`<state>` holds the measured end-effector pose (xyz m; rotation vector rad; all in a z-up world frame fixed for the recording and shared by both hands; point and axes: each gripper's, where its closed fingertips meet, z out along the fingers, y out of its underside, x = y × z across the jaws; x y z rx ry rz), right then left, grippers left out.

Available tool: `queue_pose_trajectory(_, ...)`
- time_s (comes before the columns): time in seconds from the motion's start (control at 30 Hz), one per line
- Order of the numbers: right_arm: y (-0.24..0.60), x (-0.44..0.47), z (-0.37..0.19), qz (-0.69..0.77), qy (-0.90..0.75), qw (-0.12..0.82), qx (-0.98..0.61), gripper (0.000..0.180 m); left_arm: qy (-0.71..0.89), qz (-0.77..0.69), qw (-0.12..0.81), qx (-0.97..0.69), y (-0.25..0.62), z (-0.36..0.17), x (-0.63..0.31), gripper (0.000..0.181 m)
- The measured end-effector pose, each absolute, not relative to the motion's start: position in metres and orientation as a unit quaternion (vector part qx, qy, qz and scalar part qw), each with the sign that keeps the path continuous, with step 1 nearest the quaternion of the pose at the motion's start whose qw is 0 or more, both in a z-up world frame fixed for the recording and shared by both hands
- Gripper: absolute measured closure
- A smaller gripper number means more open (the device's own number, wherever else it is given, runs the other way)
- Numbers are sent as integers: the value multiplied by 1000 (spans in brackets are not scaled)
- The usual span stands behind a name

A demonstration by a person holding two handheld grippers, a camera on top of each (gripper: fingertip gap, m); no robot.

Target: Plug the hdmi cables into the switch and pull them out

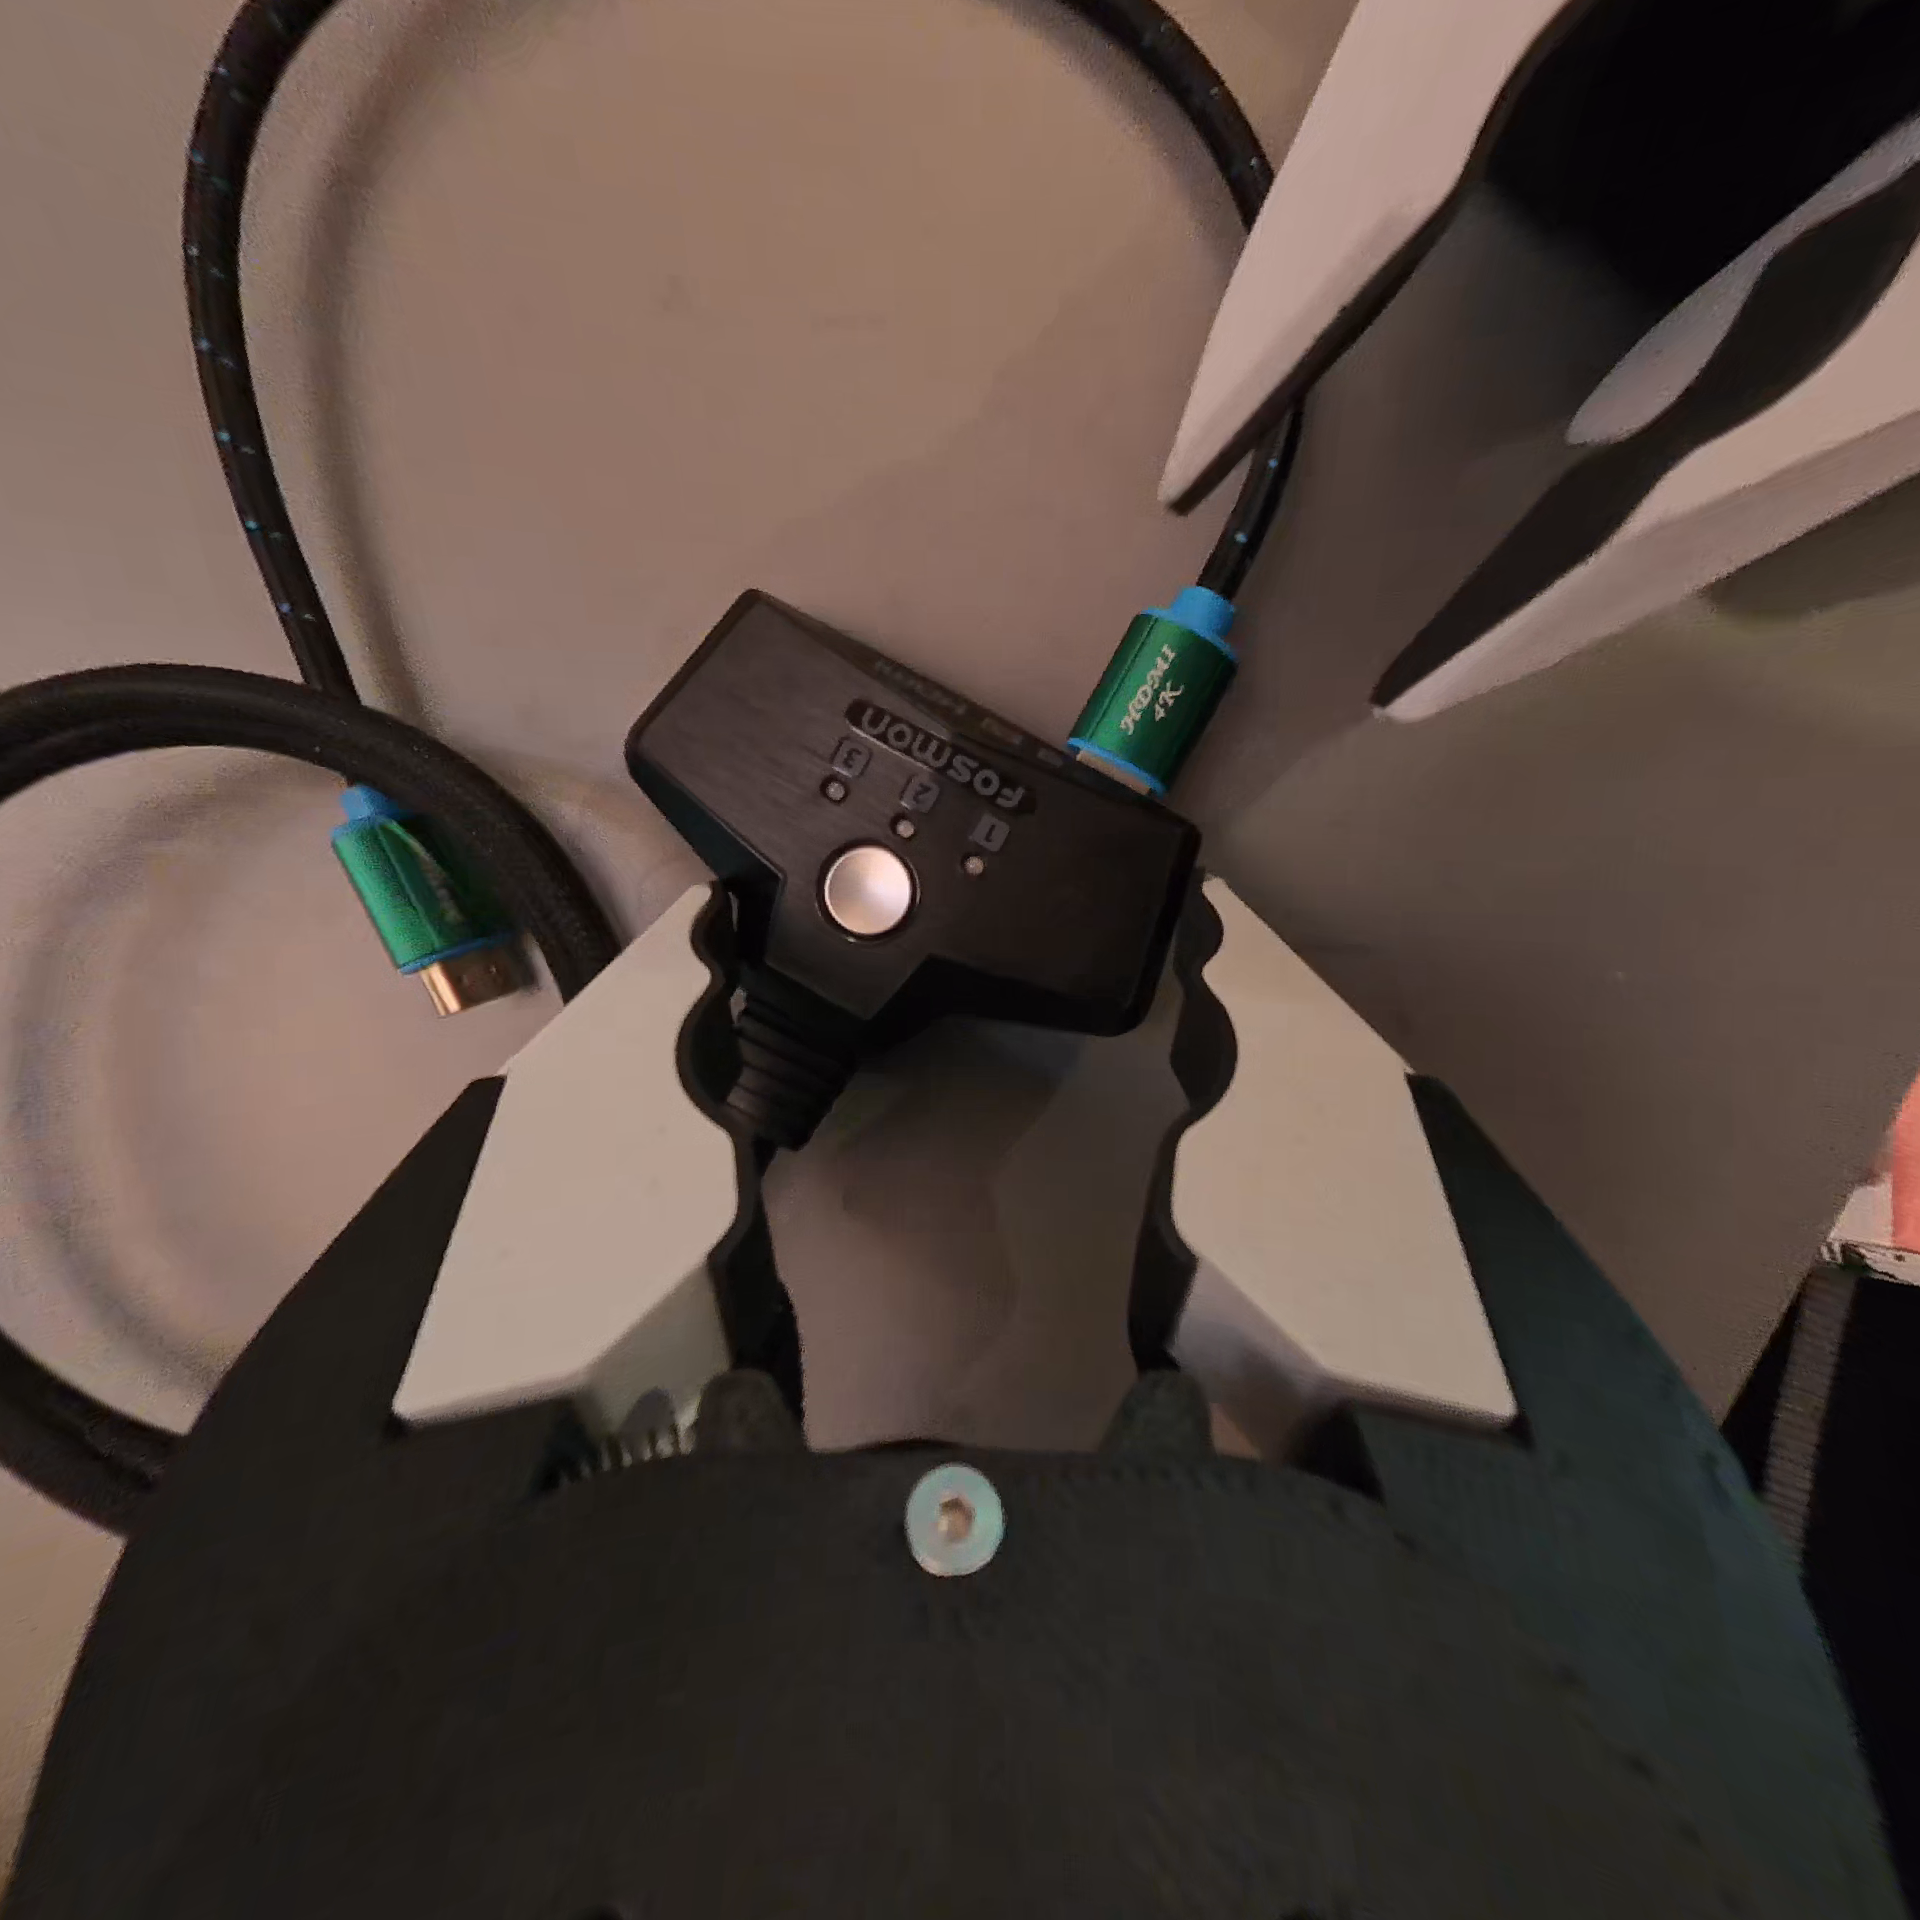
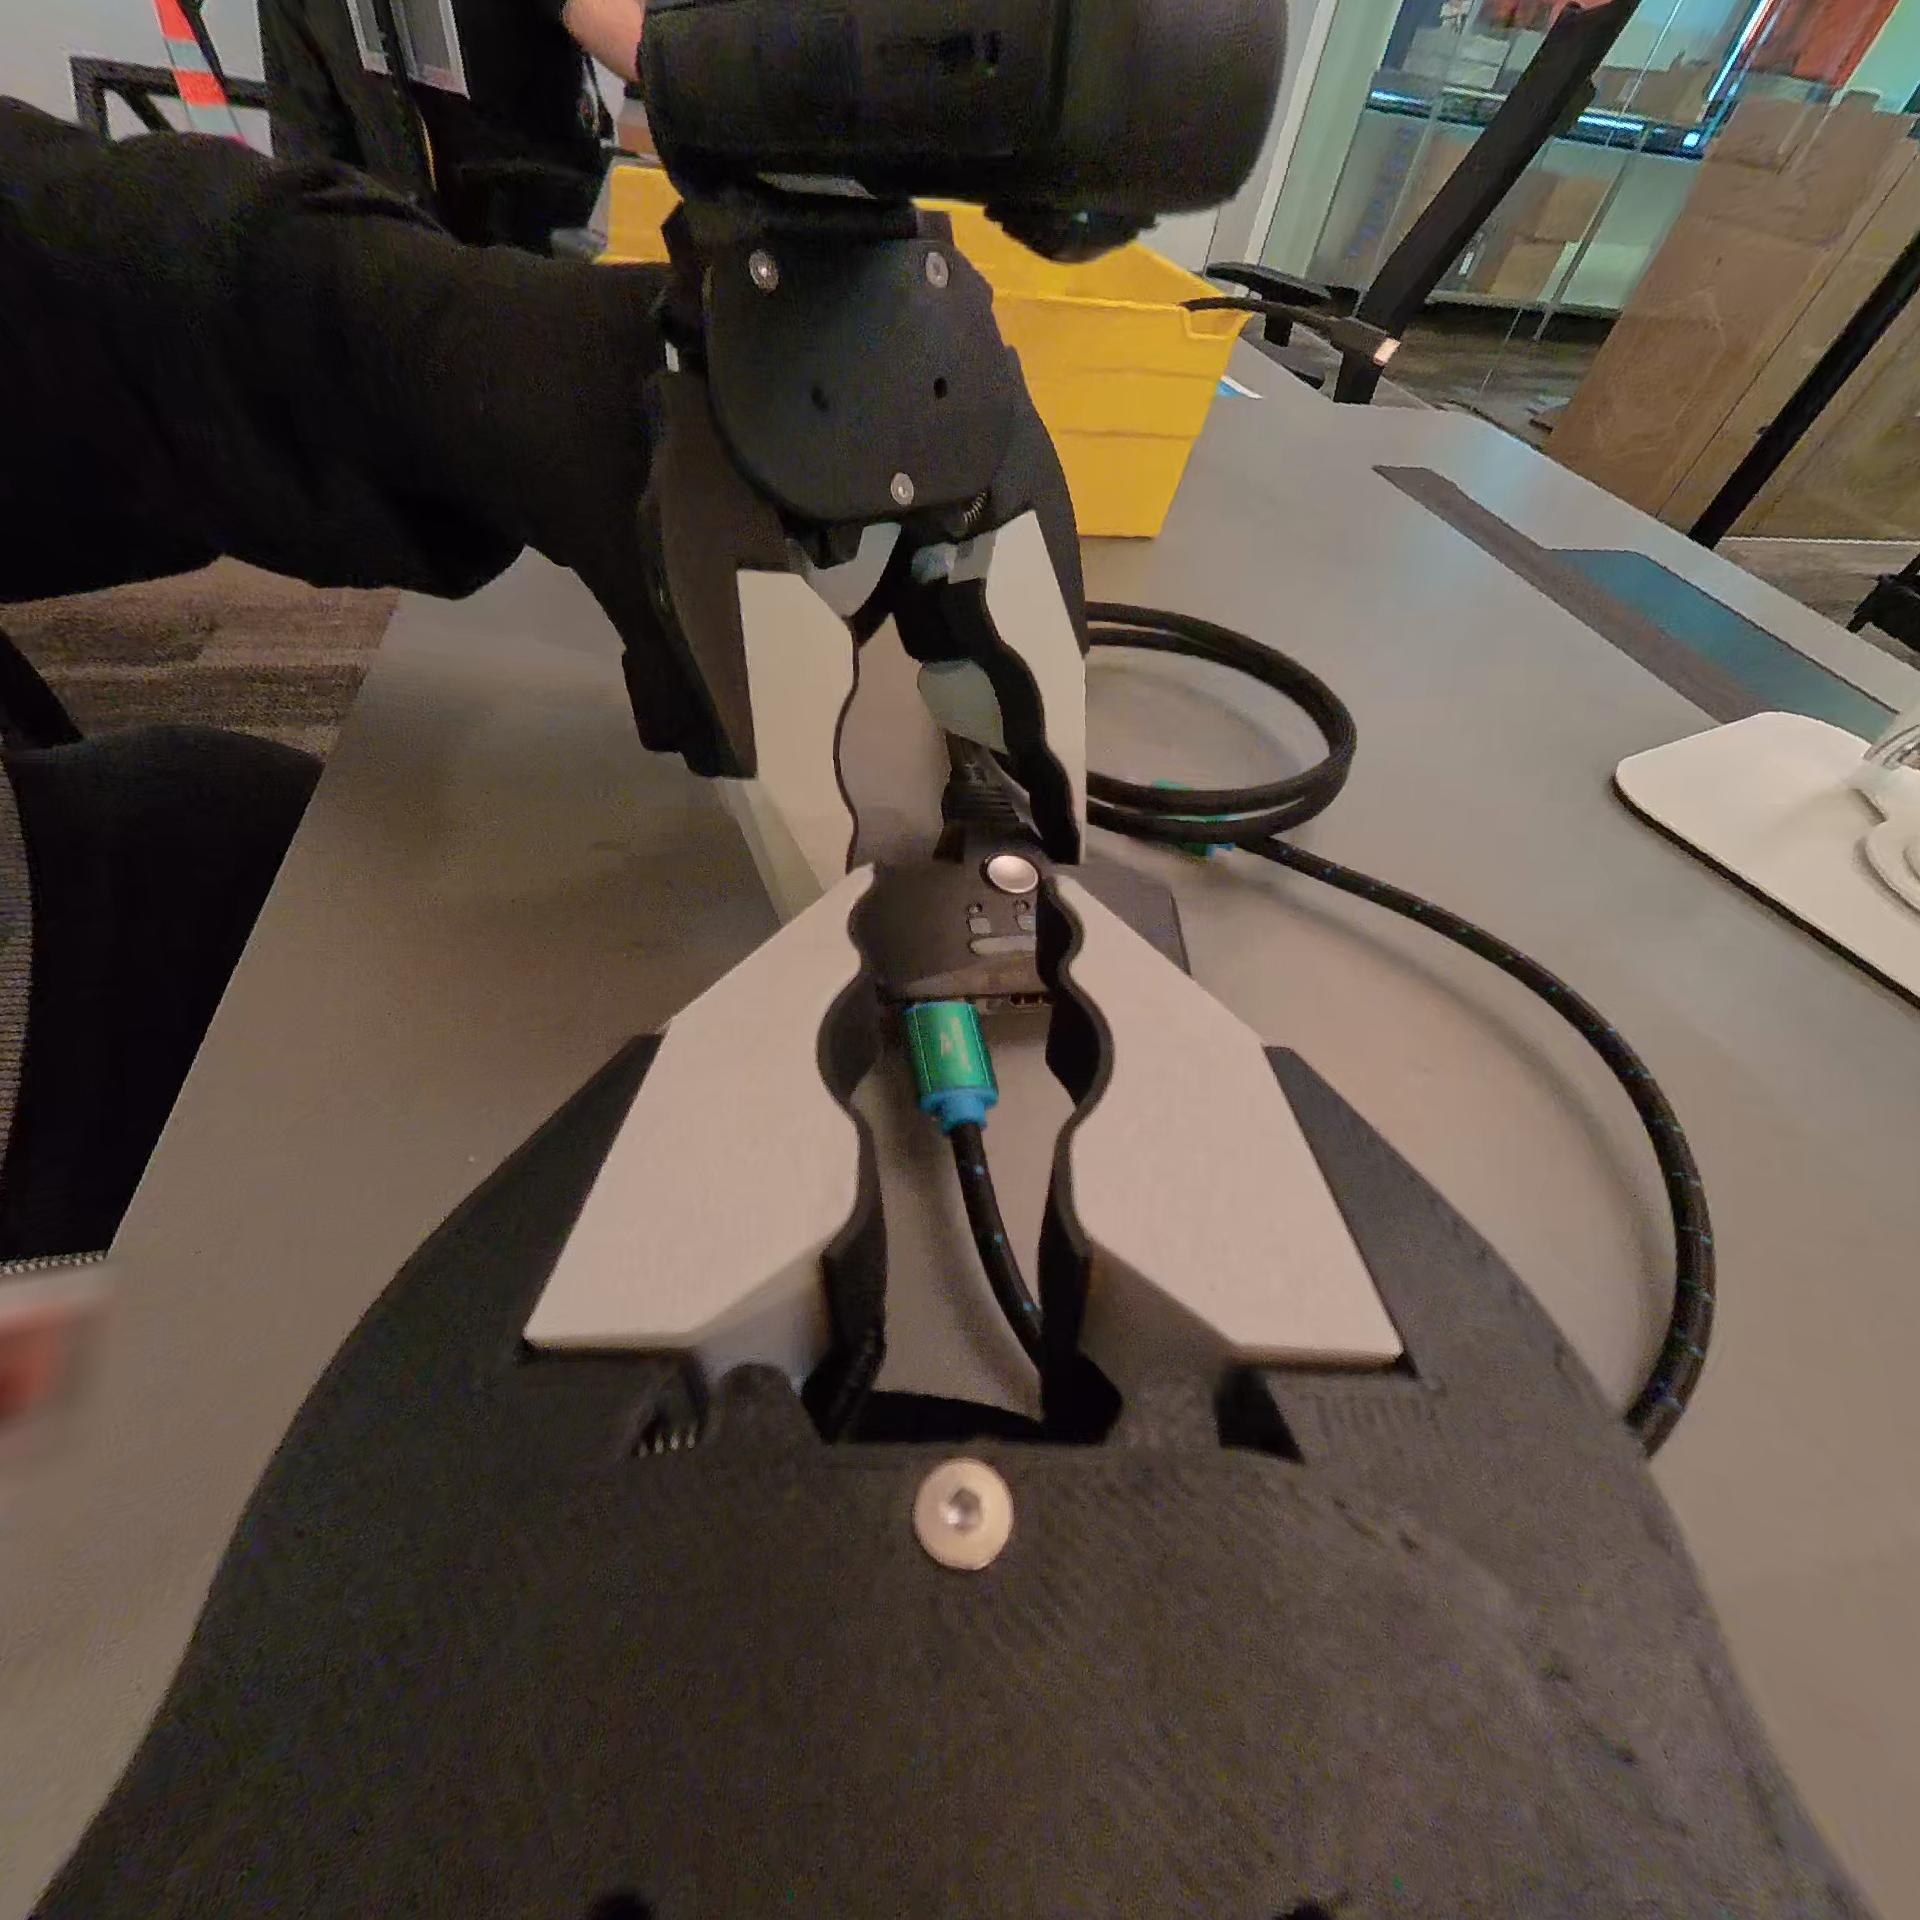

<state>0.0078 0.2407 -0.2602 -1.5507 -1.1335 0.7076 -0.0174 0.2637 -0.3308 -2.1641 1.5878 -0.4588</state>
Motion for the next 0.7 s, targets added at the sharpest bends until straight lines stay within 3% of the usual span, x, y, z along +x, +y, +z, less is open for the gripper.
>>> queue_pose_trajectory(0.3, 243, 10, -258, 297, -464, 527, -647, 157, 528, -198, 263, -783, 268, -285, -35, 94)
queue_pose_trajectory(0.6, 244, 10, -259, 296, -465, 524, -650, 158, 452, -105, 364, -808, 301, -208, -135, 122)
queue_pose_trajectory(0.7, 243, 10, -261, 294, -467, 521, -651, 158, 394, -65, 384, -832, 331, -189, -190, 122)
